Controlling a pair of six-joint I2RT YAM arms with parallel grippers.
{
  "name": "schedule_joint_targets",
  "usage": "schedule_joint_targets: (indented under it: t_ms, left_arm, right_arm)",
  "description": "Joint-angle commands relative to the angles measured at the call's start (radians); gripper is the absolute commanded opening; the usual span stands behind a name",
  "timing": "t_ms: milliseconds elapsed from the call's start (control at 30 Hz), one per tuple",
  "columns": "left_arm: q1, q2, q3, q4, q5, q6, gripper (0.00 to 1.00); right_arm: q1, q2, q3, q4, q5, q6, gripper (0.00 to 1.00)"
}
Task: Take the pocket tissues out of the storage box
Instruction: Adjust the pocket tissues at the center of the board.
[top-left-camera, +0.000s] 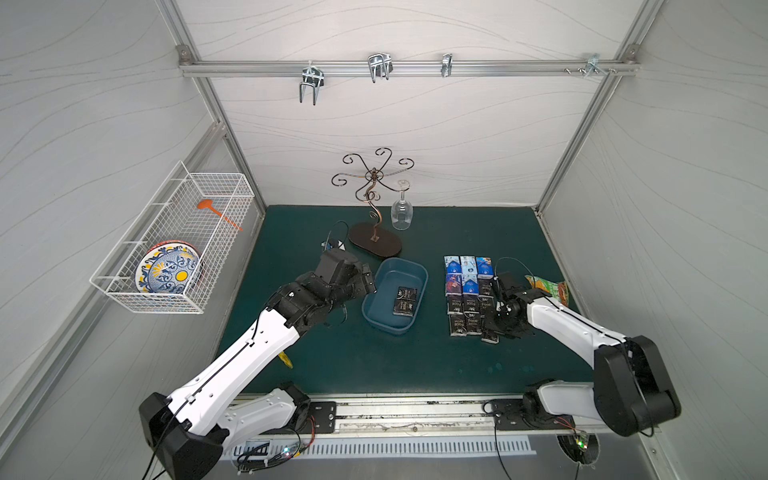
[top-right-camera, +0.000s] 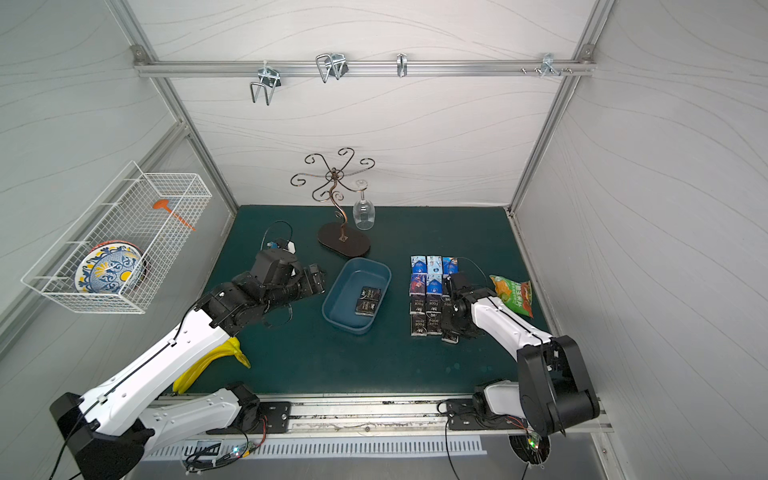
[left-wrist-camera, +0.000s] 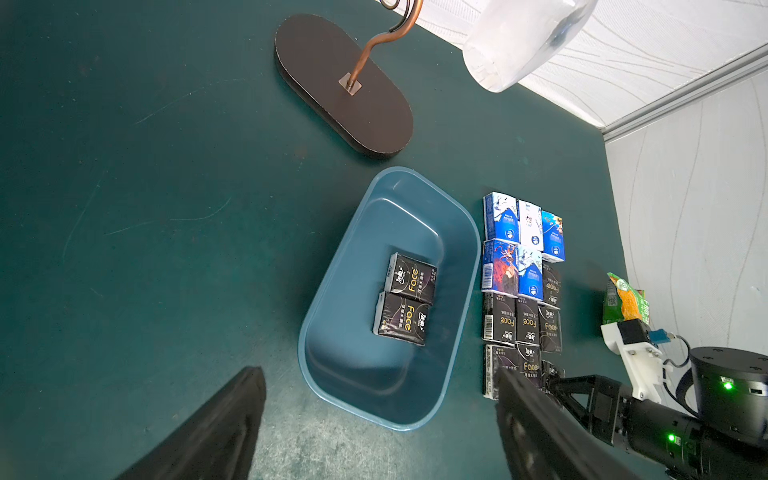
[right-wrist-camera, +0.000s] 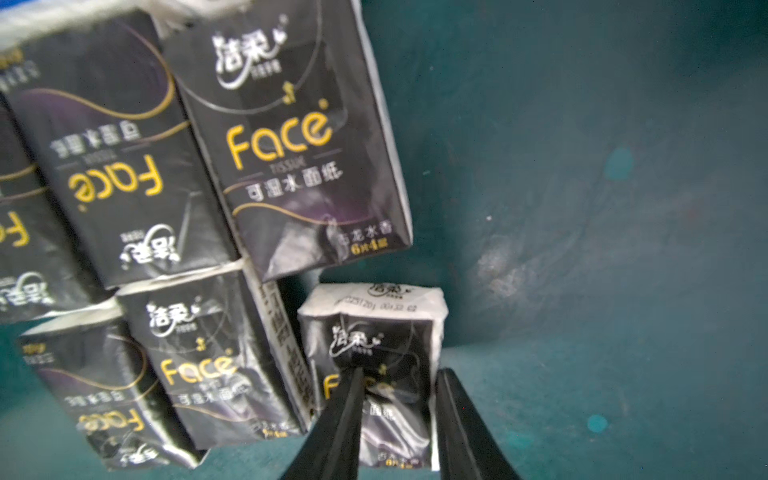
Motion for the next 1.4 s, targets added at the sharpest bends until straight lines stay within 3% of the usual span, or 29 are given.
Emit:
schedule_joint_targets:
  t_ms: [0,433,900,1100,1367]
  left_arm:
    - [-0.007,0.008,0.04,0.015,-0.016,0.004,0.9]
    - [-0.009,0.004,0.037,0.01,-0.03,0.006,0.9]
    - [-0.009,0.003,0.035,0.005,-0.041,0.007,0.9]
    - [-0.009,-0.003,0.028,-0.011,-0.058,0.01,0.9]
    - [-0.009,0.002,-0.004,-0.045,-0.077,0.013,0.9]
  right_arm:
    - [-0.004,0.007,0.017,-0.024,0.0,-0.016,0.36]
    - [-0.005,0.054,0.054,-0.003,-0.001,-0.031,0.43]
    - [0.011,-0.061,0.187,-0.117,0.008,-0.051,0.47]
    - [0.175,-0.027,0.305,-0.109,0.031,-0.027,0.48]
    - [0.491,0.296,0.646,-0.088,0.13,-0.043,0.5]
